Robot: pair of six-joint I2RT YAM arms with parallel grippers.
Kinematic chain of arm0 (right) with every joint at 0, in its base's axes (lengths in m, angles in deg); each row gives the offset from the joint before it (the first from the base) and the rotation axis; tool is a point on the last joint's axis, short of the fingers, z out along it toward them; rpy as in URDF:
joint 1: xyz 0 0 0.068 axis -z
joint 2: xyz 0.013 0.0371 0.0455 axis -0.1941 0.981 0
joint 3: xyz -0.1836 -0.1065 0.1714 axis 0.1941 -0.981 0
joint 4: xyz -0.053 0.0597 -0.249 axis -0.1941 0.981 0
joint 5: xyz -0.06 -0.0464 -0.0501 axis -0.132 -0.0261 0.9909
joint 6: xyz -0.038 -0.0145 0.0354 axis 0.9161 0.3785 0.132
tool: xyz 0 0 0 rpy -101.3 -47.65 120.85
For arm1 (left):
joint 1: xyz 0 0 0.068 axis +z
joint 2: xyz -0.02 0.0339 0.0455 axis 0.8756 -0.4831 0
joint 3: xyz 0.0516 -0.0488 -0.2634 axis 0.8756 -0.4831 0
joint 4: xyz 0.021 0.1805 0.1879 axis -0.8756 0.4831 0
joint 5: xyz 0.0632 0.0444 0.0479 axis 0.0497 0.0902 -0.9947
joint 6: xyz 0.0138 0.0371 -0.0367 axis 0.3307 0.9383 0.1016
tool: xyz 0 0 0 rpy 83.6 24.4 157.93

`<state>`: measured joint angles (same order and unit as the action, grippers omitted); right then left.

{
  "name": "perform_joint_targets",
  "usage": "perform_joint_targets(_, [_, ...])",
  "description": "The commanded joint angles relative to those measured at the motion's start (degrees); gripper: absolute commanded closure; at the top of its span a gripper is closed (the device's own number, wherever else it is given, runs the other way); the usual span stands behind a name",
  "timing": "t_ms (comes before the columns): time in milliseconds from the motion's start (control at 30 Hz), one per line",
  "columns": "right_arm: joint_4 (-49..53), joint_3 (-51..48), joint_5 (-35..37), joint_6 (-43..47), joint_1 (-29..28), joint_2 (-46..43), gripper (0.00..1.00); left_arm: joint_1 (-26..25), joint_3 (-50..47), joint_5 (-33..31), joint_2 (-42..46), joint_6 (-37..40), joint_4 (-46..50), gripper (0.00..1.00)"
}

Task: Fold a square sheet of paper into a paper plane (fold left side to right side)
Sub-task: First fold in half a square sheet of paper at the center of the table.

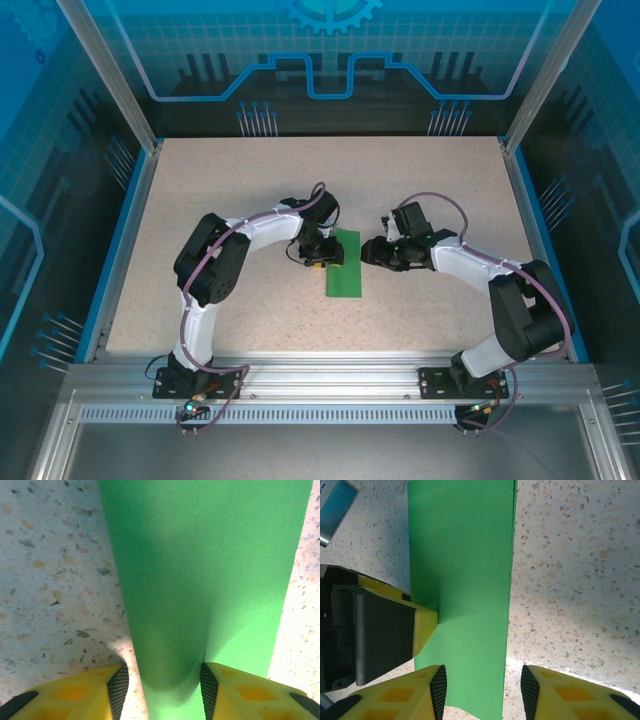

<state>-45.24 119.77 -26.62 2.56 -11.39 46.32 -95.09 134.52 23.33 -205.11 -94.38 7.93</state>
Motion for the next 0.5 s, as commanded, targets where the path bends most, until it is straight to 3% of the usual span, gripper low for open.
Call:
perform_joint_targets(0, [0.11,1.32,-0.91,-0.28,-0.57,0.77,0.54,-2.20,-0.87,1.83,-5.30,1.90,-1.98,0.53])
perform_joint_targets(267, [-1.53,2.02,-3.17,-0.90,-1.38,3.71,0.57,-2.15,-0.78,1.65,-5.47,1.74,-1.84,0.53])
perform_joint_targets(467, [-3.04,2.75,-4.18,-1.54,-2.79,7.16,0.70,-2.23,-0.69,1.56,-5.51,1.65,-1.63,0.53])
